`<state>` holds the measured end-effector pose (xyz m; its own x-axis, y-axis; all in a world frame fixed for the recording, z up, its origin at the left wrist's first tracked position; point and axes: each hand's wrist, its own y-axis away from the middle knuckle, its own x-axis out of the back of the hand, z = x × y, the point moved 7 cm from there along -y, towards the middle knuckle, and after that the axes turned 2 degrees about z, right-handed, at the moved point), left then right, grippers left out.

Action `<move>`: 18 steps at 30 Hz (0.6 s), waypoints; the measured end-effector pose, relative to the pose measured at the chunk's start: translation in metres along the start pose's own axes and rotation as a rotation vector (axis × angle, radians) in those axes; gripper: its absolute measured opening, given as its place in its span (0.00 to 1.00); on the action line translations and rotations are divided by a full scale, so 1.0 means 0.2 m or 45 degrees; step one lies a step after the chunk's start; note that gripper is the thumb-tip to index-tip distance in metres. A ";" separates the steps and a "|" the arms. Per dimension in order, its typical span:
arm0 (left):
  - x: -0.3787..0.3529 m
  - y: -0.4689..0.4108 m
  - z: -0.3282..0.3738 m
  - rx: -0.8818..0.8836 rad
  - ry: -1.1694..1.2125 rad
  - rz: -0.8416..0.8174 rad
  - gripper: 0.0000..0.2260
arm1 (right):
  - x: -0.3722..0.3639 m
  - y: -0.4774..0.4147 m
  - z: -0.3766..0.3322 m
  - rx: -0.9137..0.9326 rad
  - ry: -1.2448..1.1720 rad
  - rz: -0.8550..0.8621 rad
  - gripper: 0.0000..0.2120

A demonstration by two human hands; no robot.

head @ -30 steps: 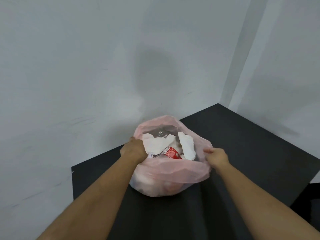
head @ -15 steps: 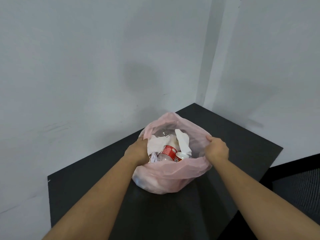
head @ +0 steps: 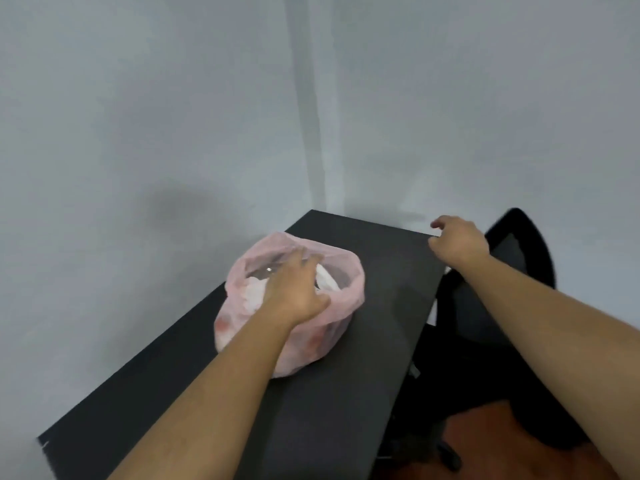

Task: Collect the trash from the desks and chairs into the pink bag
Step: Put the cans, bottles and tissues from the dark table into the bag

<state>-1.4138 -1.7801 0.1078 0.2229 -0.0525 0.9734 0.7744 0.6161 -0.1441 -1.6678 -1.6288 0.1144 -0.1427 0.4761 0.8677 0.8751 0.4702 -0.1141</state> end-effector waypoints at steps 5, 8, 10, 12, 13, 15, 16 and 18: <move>-0.46 0.30 0.55 -0.456 0.268 -0.456 0.43 | 0.26 0.27 0.49 -0.272 0.286 0.033 0.27; -0.67 0.47 0.77 -0.518 0.350 -0.664 0.47 | 0.27 0.44 0.70 -0.331 0.010 0.020 0.34; -0.75 0.53 0.87 -0.463 0.491 -0.734 0.47 | 0.24 0.53 0.77 -0.433 -0.411 0.018 0.35; -0.77 0.52 0.94 -0.395 0.602 -0.655 0.42 | 0.18 0.56 0.79 -0.549 -0.779 -0.017 0.31; -0.77 0.50 0.97 -0.387 0.597 -0.583 0.38 | 0.15 0.56 0.81 -0.584 -0.901 -0.025 0.28; -0.76 0.47 0.99 -0.379 0.561 -0.506 0.34 | 0.11 0.55 0.81 -0.601 -1.058 -0.009 0.21; -0.76 0.47 1.01 -0.380 0.552 -0.507 0.33 | 0.11 0.54 0.83 -0.596 -1.092 -0.004 0.19; -0.78 0.48 1.06 -0.383 0.531 -0.540 0.34 | 0.11 0.54 0.87 -0.568 -1.138 -0.029 0.18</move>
<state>-1.5001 -1.5470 -0.0191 0.0259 -0.5788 0.8151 0.9635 0.2319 0.1340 -1.6574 -1.4392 0.0374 -0.2968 0.9408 0.1637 0.9351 0.2515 0.2496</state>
